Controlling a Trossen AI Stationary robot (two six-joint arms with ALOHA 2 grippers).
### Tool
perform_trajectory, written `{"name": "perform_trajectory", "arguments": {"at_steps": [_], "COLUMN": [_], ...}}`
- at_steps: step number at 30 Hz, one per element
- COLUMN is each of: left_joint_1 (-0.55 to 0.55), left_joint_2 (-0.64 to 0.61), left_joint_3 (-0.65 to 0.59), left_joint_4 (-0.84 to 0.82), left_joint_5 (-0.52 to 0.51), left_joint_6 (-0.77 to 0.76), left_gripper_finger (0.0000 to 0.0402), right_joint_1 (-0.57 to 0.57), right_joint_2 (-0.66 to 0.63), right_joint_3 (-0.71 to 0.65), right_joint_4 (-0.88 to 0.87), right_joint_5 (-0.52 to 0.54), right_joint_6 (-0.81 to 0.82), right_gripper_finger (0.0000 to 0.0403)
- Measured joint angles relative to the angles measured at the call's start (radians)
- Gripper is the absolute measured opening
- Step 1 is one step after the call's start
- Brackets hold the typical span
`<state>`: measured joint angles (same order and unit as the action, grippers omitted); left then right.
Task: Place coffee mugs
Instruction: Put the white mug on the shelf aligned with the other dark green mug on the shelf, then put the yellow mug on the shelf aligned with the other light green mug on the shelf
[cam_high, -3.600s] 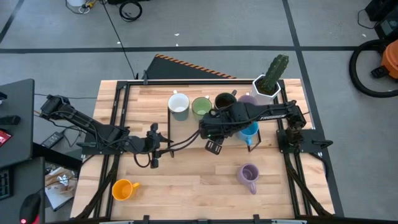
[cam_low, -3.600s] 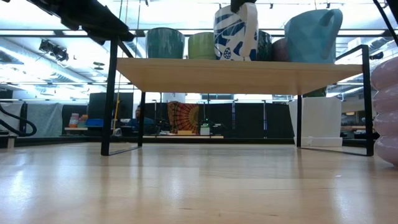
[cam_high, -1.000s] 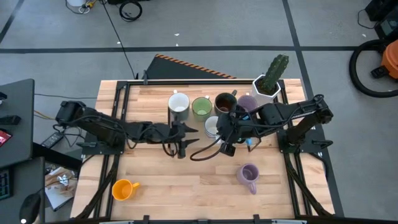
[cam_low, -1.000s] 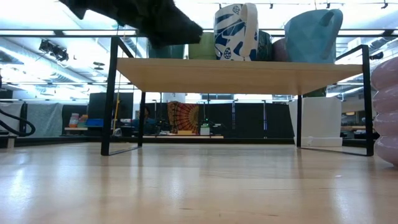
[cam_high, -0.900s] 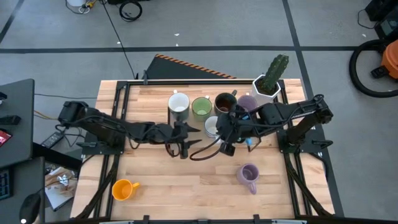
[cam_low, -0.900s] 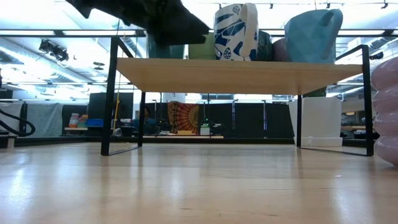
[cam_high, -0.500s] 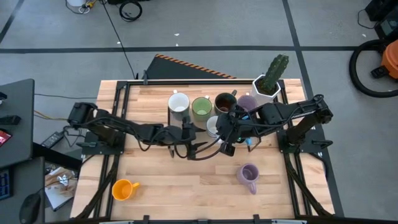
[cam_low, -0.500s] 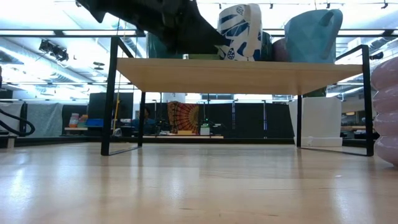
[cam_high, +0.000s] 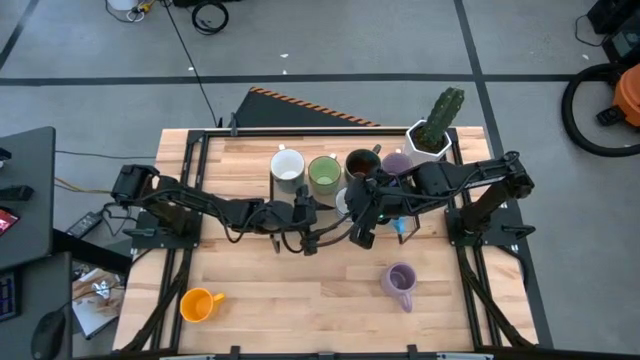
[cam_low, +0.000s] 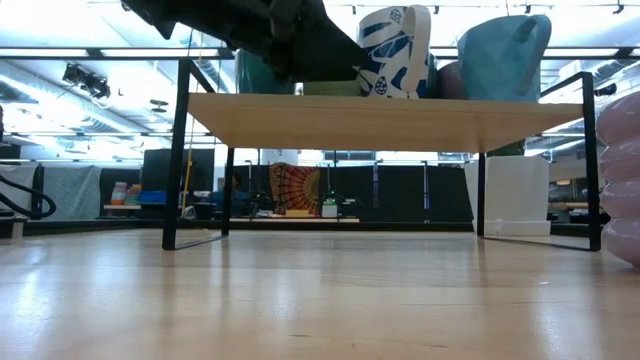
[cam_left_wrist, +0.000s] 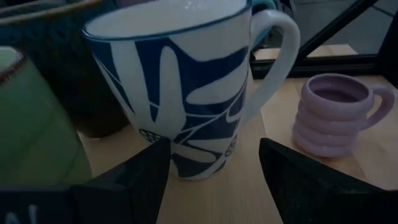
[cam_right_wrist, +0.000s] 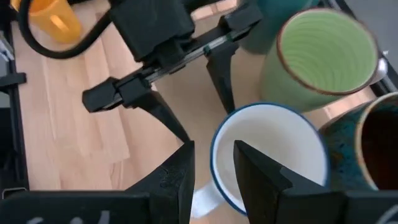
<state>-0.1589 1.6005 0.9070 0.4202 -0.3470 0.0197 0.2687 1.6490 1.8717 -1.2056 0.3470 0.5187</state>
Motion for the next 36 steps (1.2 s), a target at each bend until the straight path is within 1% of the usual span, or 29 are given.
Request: {"name": "perform_trajectory", "arguments": {"at_steps": [8, 14, 25, 29, 34, 36], "left_joint_1": [0.000, 0.001, 0.010, 0.004, -0.014, -0.025], "left_joint_2": [0.055, 0.095, 0.098, 0.060, -0.037, -0.075], "left_joint_3": [-0.001, -0.001, -0.001, -0.001, 0.000, 0.000], "left_joint_4": [0.087, 0.160, 0.215, 0.157, -0.011, -0.060], "left_joint_5": [0.000, 0.000, 0.011, 0.004, 0.001, -0.003], "left_joint_6": [0.020, 0.020, 0.032, 0.053, 0.064, 0.105], "left_gripper_finger": [0.0254, 0.0254, 0.0254, 0.0254, 0.0247, 0.0239], "right_joint_1": [-0.006, -0.006, 0.002, 0.033, 0.105, 0.138], "right_joint_2": [0.021, 0.021, 0.021, 0.009, 0.000, 0.000], "right_joint_3": [-0.007, -0.007, -0.007, -0.007, -0.006, -0.006], "right_joint_4": [-0.005, -0.063, -0.058, -0.060, -0.085, -0.089], "right_joint_5": [-0.004, -0.002, -0.001, 0.013, 0.109, 0.147], "right_joint_6": [0.011, 0.057, 0.057, 0.054, 0.081, 0.086], "right_gripper_finger": [0.0117, 0.0117, 0.0117, 0.0117, 0.0117, 0.0117]}}
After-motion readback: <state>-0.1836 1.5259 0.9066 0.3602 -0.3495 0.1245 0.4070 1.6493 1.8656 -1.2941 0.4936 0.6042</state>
